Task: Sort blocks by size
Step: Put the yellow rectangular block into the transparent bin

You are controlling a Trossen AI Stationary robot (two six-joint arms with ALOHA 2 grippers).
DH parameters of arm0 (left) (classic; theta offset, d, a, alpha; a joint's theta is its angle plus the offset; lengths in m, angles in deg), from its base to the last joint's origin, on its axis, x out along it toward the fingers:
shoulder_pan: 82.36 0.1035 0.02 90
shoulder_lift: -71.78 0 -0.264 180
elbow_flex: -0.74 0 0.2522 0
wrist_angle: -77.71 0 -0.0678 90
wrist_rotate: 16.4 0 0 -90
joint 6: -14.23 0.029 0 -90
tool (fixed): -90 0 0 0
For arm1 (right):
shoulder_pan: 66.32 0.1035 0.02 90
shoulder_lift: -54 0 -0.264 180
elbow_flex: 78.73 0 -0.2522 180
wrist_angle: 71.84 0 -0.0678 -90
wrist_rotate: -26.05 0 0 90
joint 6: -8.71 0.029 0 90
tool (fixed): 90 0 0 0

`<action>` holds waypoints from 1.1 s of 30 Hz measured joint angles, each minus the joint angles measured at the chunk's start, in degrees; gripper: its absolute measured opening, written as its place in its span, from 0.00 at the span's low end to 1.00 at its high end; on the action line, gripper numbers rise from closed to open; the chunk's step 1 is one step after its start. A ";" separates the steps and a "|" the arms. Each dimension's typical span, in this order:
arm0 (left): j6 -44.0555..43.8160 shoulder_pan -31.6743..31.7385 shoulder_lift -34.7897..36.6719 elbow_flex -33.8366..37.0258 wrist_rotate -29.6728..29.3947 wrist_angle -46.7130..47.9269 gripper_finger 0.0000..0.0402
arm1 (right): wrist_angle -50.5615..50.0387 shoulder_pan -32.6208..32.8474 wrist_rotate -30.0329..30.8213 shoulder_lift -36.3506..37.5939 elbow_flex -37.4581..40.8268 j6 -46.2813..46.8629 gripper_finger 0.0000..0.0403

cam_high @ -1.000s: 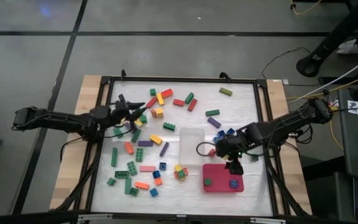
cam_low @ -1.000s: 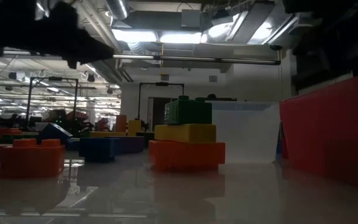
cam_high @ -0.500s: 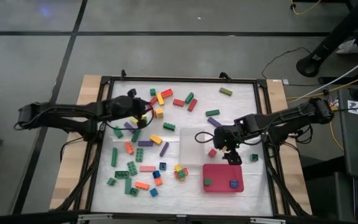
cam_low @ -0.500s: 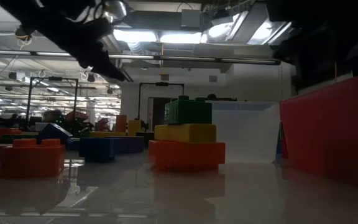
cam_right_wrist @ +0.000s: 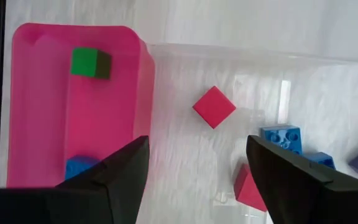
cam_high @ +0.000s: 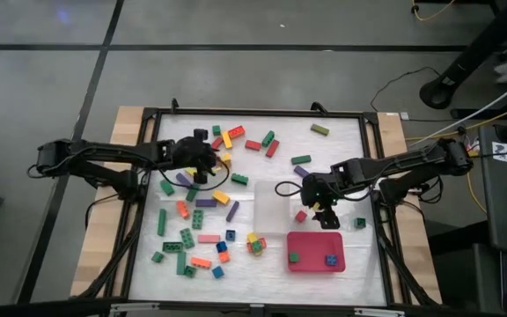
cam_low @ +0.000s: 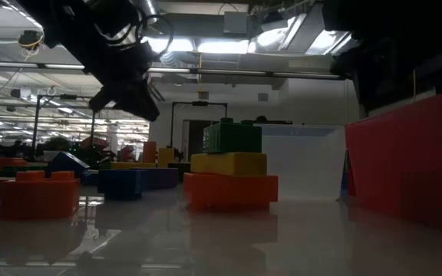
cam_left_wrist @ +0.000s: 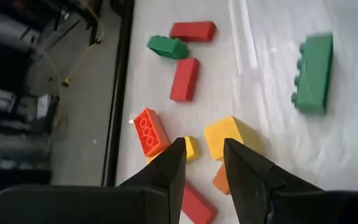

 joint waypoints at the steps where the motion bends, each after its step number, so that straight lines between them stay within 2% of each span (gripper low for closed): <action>1: 1.50 0.00 -0.41 0.00 0.00 0.04 0.24 | 0.00 0.00 -0.02 0.00 -0.01 -0.02 0.67; 5: 4.18 0.00 -1.57 0.00 0.01 0.07 0.24 | 0.19 0.00 -0.02 0.00 0.00 -0.04 0.67; 9: 0.63 0.00 -1.50 0.00 0.44 -0.29 0.24 | 0.20 0.00 -0.02 0.00 -0.02 -0.06 0.67; 13: -4.50 0.00 -0.71 -0.33 6.82 0.84 0.24 | 0.25 0.00 -0.02 0.00 -0.02 -1.43 0.67; 17: -16.73 -0.62 -0.66 -1.94 16.67 7.95 0.24 | 0.42 0.00 -0.02 0.02 -0.02 -2.51 0.67; 21: -27.64 -3.05 -0.66 -1.90 21.59 8.77 0.24 | 0.55 0.00 -0.02 0.02 -0.02 -2.63 0.67; 25: -33.15 -5.73 -0.66 -1.88 21.65 7.82 0.24 | 0.78 0.00 -0.02 0.02 -0.02 -2.64 0.67; 30: -39.71 -8.05 -0.66 -1.86 17.14 6.70 0.24 | 1.64 0.00 -0.02 0.02 0.00 -2.63 0.67; 33: -43.03 -8.62 -0.66 -1.84 15.51 6.70 0.28 | 1.73 0.00 -0.02 0.02 0.00 -2.62 0.67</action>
